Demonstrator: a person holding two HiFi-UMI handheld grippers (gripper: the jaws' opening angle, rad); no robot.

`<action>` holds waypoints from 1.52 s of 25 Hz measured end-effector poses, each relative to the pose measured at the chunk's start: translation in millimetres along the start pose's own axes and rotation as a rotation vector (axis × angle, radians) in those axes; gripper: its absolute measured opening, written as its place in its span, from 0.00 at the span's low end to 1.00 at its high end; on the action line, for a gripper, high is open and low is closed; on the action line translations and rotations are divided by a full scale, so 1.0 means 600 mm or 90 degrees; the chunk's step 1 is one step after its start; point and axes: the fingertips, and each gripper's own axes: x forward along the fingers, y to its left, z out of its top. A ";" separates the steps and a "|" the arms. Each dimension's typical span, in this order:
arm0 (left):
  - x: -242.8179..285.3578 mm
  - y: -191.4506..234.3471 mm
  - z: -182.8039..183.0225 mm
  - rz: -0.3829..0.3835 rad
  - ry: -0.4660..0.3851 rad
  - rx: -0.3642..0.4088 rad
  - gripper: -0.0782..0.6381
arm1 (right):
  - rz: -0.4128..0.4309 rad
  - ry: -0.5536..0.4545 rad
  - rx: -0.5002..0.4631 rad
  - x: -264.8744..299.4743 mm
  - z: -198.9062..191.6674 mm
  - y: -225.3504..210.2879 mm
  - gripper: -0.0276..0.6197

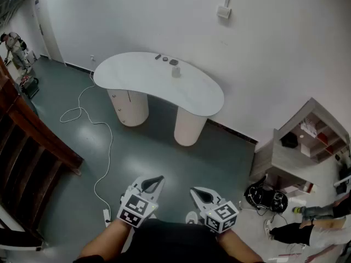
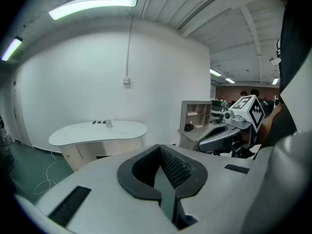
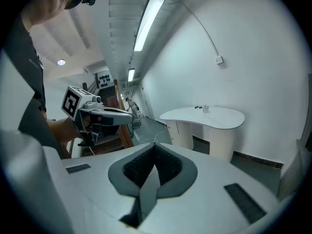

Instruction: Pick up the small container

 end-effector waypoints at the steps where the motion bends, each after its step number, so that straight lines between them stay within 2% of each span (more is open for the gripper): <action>1: 0.000 0.003 0.000 0.000 -0.001 0.000 0.13 | 0.000 0.001 0.000 0.003 0.001 0.001 0.04; 15: -0.012 0.045 -0.016 -0.009 -0.009 0.004 0.13 | -0.003 0.019 -0.004 0.046 0.001 0.031 0.04; 22: -0.050 0.094 -0.051 -0.016 0.017 0.033 0.13 | -0.011 0.015 -0.009 0.100 0.012 0.075 0.04; 30: -0.092 0.150 -0.092 -0.021 0.020 0.017 0.13 | -0.032 0.013 0.001 0.149 0.011 0.112 0.04; 38: -0.098 0.187 -0.104 -0.018 0.018 0.004 0.13 | -0.027 0.018 -0.002 0.194 0.030 0.110 0.04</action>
